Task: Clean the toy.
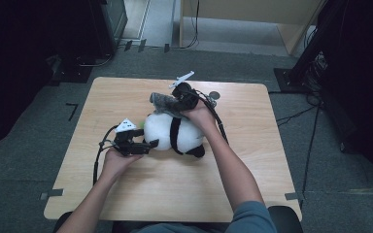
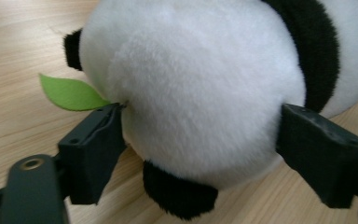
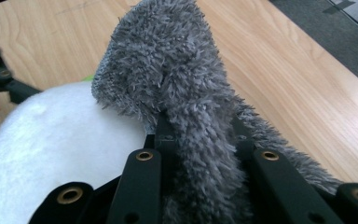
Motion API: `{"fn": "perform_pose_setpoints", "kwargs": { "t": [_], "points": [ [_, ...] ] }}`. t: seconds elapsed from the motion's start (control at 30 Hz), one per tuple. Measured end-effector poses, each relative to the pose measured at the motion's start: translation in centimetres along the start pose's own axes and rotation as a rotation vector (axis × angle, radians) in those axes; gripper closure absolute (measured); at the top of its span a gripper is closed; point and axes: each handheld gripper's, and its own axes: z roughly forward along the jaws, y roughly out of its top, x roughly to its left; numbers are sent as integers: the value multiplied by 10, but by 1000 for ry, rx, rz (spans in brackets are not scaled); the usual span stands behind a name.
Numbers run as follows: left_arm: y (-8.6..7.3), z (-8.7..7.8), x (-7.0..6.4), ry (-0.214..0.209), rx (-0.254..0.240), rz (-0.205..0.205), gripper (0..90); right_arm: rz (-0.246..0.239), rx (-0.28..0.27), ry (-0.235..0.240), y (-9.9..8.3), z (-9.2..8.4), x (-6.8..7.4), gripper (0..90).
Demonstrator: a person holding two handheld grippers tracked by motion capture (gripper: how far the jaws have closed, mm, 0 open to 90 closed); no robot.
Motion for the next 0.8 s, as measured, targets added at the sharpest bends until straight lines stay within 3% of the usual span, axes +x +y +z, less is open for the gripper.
{"fn": "perform_pose_setpoints", "kwargs": {
  "t": [0.13,0.23,0.37,0.47,0.7,0.8],
  "points": [
    [-1,6,1,-20,-32,-17,90,-18,21,-5,-2,4,3,740],
    [-4,13,4,-51,8,-48,32,-10,20,12,-2,5,3,743],
    [-3,9,2,-63,11,-33,228,-25,38,8,-1,5,5,744],
    [-2,6,-1,-43,15,-17,358,-38,41,15,0,5,4,744],
    [1,2,-8,-14,10,-1,425,-71,25,-7,10,2,0,734],
    [1,2,-8,-9,19,-9,425,-81,74,25,8,11,-2,732]
  ]
}}
